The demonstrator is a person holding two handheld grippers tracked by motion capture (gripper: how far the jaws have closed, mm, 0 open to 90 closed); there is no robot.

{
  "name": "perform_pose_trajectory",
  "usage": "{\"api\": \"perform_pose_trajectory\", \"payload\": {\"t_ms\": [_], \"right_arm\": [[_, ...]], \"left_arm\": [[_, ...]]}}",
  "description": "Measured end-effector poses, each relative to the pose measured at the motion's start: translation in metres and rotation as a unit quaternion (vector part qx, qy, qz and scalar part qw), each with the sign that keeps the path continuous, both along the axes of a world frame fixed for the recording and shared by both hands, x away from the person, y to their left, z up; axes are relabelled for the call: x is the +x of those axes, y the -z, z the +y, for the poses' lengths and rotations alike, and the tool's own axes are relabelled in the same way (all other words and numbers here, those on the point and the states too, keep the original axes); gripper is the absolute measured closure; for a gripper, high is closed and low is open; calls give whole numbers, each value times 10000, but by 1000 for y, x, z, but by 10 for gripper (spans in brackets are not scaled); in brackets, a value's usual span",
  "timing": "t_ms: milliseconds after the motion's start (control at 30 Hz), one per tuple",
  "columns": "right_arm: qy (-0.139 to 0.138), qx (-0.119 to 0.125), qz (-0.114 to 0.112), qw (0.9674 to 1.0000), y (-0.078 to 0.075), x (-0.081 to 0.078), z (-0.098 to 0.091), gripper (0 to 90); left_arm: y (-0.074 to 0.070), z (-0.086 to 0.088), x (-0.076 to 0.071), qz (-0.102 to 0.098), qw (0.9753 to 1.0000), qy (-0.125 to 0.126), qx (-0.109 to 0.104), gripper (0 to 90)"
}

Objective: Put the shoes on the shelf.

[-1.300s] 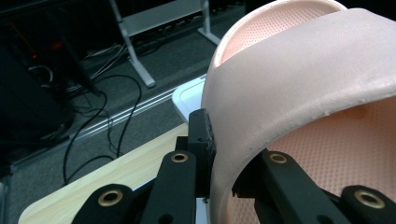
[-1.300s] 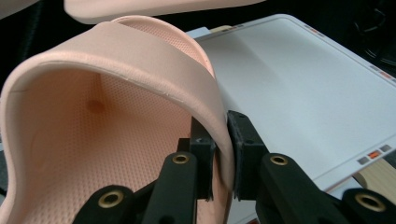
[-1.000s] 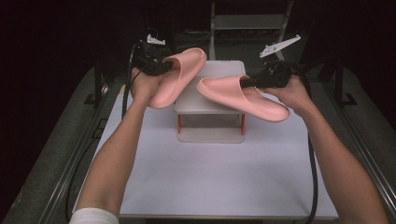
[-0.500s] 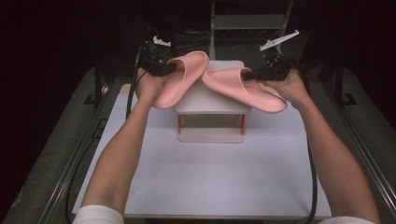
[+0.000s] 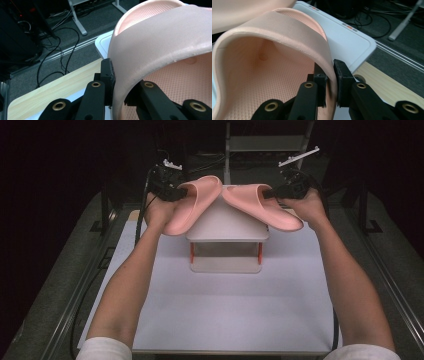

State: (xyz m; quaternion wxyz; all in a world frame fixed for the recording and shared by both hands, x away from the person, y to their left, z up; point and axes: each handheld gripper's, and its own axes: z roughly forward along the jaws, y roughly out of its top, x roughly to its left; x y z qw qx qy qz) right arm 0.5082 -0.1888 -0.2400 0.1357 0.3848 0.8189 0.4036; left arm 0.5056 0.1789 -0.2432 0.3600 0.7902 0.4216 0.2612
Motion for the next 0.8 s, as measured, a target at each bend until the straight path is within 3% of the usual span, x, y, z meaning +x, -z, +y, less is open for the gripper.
{"api": "perform_pose_trajectory", "payload": {"t_ms": [467, 800], "right_arm": [[411, -198, -68, 9989, -1, 9, 10, 807], [697, -194, -154, 9973, -2, 9, 9, 806]], "left_arm": [[0, -3, 1, 51, 10000, 16, 0, 804], [2, -12, 3, 124, 9999, 22, 2, 794]]}}
